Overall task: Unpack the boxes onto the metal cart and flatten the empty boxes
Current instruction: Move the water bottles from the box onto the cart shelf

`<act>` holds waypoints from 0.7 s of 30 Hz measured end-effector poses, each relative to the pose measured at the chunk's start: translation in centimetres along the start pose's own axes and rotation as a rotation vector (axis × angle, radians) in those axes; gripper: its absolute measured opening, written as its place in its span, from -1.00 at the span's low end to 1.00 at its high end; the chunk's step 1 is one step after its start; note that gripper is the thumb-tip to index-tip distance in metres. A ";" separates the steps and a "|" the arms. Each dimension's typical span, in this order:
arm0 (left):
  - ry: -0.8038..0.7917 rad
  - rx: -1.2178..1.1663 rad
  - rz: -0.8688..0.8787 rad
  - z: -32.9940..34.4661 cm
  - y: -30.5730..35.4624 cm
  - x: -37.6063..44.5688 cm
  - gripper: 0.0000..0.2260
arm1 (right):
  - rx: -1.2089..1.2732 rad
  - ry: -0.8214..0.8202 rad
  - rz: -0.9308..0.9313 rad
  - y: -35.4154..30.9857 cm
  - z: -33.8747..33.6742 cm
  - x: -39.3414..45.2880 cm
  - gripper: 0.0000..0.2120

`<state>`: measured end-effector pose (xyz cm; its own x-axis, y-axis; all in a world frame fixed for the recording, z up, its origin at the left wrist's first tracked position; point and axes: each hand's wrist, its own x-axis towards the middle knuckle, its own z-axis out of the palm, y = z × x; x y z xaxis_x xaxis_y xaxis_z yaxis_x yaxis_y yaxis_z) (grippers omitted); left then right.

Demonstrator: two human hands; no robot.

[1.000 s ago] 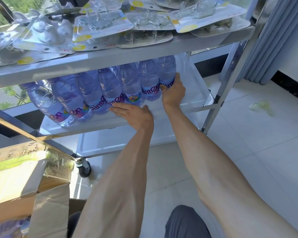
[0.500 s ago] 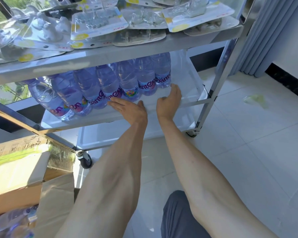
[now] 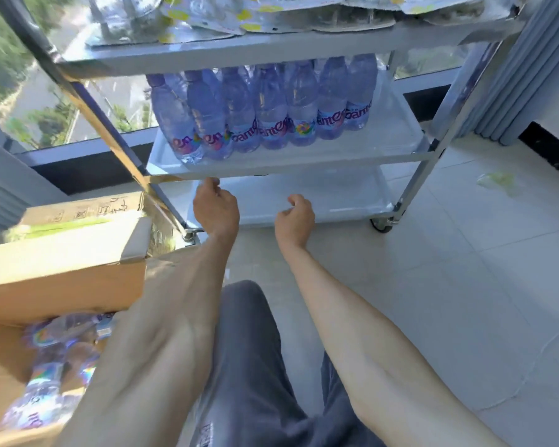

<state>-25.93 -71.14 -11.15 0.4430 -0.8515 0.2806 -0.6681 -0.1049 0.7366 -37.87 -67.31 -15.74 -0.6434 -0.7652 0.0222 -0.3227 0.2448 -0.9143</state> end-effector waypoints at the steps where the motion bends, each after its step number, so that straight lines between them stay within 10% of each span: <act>1: 0.032 0.000 -0.021 -1.5 -1.5 0.6 -0.73 | 0.000 -0.040 -0.014 -0.6 1.2 -1.3 -0.65; 10: 0.356 -0.021 -0.367 -12.9 -19.2 2.4 -0.67 | 0.010 -0.490 -0.273 -8.4 11.2 -13.9 -0.78; 21: -0.052 0.131 -1.126 -15.3 -35.7 -1.7 -0.63 | -0.567 -0.943 -0.447 -8.7 20.5 -24.0 -0.72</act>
<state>6.36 -58.05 -28.50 0.8084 -0.2584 -0.5288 0.0363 -0.8749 0.4829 -5.43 -63.27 -16.60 0.2927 -0.9281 -0.2302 -0.8031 -0.1079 -0.5860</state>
